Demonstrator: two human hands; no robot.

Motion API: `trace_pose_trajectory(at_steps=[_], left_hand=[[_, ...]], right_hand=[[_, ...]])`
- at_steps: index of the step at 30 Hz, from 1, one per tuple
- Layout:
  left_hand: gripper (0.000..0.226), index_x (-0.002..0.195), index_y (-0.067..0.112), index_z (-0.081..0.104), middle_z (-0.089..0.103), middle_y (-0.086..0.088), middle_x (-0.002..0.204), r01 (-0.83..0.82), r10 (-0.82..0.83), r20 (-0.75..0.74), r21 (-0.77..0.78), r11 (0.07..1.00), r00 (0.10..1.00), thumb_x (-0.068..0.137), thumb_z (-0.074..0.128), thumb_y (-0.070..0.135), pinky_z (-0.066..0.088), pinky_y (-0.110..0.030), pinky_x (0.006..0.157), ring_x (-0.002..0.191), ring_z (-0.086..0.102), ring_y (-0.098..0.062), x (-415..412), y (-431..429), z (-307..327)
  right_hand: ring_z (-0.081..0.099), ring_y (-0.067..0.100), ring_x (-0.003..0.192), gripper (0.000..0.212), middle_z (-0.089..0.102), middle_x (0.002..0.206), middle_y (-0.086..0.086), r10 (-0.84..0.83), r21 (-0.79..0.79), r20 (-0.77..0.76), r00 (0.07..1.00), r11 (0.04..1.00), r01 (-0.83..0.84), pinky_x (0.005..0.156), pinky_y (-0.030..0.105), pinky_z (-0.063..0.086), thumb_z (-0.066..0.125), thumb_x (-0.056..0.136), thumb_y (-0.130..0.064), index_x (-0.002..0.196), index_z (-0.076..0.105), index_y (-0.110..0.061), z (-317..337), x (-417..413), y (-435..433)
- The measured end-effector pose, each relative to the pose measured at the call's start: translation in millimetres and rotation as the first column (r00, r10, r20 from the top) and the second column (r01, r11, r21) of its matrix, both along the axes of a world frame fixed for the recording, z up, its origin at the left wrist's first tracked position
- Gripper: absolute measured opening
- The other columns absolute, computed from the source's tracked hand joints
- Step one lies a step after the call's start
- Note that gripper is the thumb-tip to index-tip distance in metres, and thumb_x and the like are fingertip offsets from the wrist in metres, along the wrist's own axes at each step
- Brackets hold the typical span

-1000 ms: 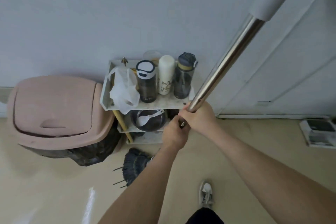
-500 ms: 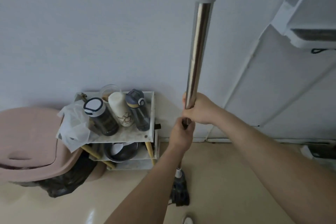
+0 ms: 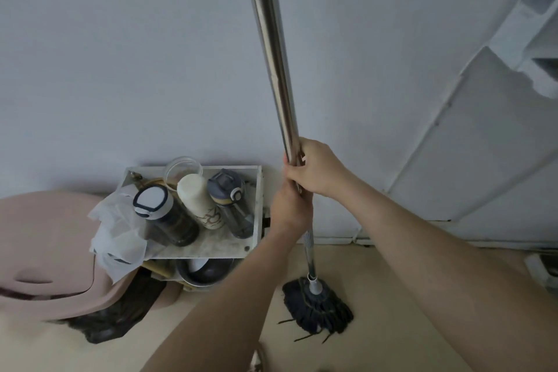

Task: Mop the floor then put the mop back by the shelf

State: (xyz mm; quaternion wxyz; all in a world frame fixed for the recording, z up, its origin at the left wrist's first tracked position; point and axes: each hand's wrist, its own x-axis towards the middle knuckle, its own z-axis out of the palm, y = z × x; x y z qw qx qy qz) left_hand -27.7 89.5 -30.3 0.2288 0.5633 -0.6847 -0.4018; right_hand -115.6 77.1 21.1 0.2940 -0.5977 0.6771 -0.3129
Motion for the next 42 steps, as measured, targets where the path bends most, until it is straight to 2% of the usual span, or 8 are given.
trace_pose_trajectory(at_steps=[5,8,14,22,31,35,38,42], left_hand=[[0.057,0.148,0.003,0.027,0.068,-0.020,0.109,0.119,-0.097,0.172,-0.122,0.985,0.980,0.097,0.046,0.020,0.051,-0.042,0.073,0.095,0.065,-0.040,24,-44,4],[0.047,0.140,0.005,0.039,0.068,-0.019,0.106,0.153,-0.127,0.207,-0.112,0.982,0.970,0.095,0.045,0.020,0.053,-0.042,0.077,0.095,0.065,-0.039,24,-69,6],[0.045,0.137,0.023,0.047,0.063,-0.004,0.120,-0.037,0.065,-0.294,0.098,0.994,0.954,0.093,0.050,0.013,0.055,-0.039,0.092,0.102,0.062,-0.018,18,-111,44],[0.029,0.106,0.012,0.059,0.070,-0.002,0.097,-0.067,0.067,-0.004,-0.169,0.983,0.998,0.095,0.051,0.037,0.049,-0.033,0.078,0.091,0.064,-0.023,17,-143,61],[0.030,0.110,0.003,0.051,0.060,-0.008,0.094,-0.103,0.157,0.239,-0.223,0.969,0.958,0.099,0.045,0.031,0.041,-0.035,0.076,0.089,0.058,-0.030,44,-155,57],[0.032,0.116,0.003,0.050,0.065,-0.014,0.109,-0.224,0.253,0.212,-0.153,0.963,0.944,0.100,0.044,0.031,0.041,-0.036,0.079,0.101,0.061,-0.034,58,-156,57],[0.033,0.117,0.004,0.052,0.061,-0.009,0.100,-0.239,0.252,0.230,-0.082,0.967,0.940,0.100,0.044,0.031,0.041,-0.034,0.078,0.093,0.058,-0.027,65,-161,56],[0.036,0.105,0.008,0.059,0.070,-0.013,0.099,-0.233,0.228,0.070,0.060,0.971,0.971,0.088,0.057,0.039,0.056,-0.044,0.089,0.093,0.070,-0.035,70,-166,52]], right_hand=[[0.062,0.009,0.075,0.009,0.066,0.083,-0.004,-0.049,-0.092,0.055,0.997,0.994,0.054,0.070,0.020,0.049,0.069,0.085,-0.022,0.086,0.062,-0.016,-4,16,-35],[0.065,0.018,0.085,0.017,0.069,0.090,0.001,-0.161,-0.102,0.094,0.982,0.980,0.171,0.079,0.029,0.052,0.067,0.088,-0.029,0.092,0.064,-0.014,-25,17,-52],[0.064,0.027,0.090,0.022,0.067,0.097,0.007,-0.187,0.231,-0.129,0.974,0.949,0.213,0.075,0.035,0.050,0.051,0.096,-0.032,0.103,0.059,-0.012,-60,-5,-72],[0.066,0.023,0.078,0.020,0.070,0.095,0.005,-0.299,-0.130,-0.117,0.947,0.950,0.284,0.068,0.034,0.053,0.058,0.094,-0.024,0.108,0.064,-0.012,-43,16,-94],[0.066,0.029,0.096,0.019,0.068,0.103,0.011,0.021,0.207,-0.050,0.999,0.978,-0.011,0.084,0.040,0.053,0.046,0.095,-0.010,0.107,0.060,-0.014,-40,29,-117],[0.062,0.037,0.099,0.051,0.056,0.128,0.024,0.199,0.468,0.061,0.978,0.860,-0.204,0.085,0.045,0.055,0.047,0.097,-0.013,0.144,0.030,-0.018,-30,37,-113],[0.057,0.037,0.114,0.068,0.041,0.145,0.019,0.186,0.536,0.116,0.976,0.815,-0.219,0.091,0.047,0.055,0.050,0.099,-0.018,0.153,0.010,-0.029,-33,44,-101],[0.056,0.027,0.113,0.065,0.037,0.152,0.009,-0.101,0.447,0.290,0.952,0.894,-0.042,0.076,0.033,0.056,0.052,0.098,-0.015,0.153,0.020,-0.027,-31,31,-82]])
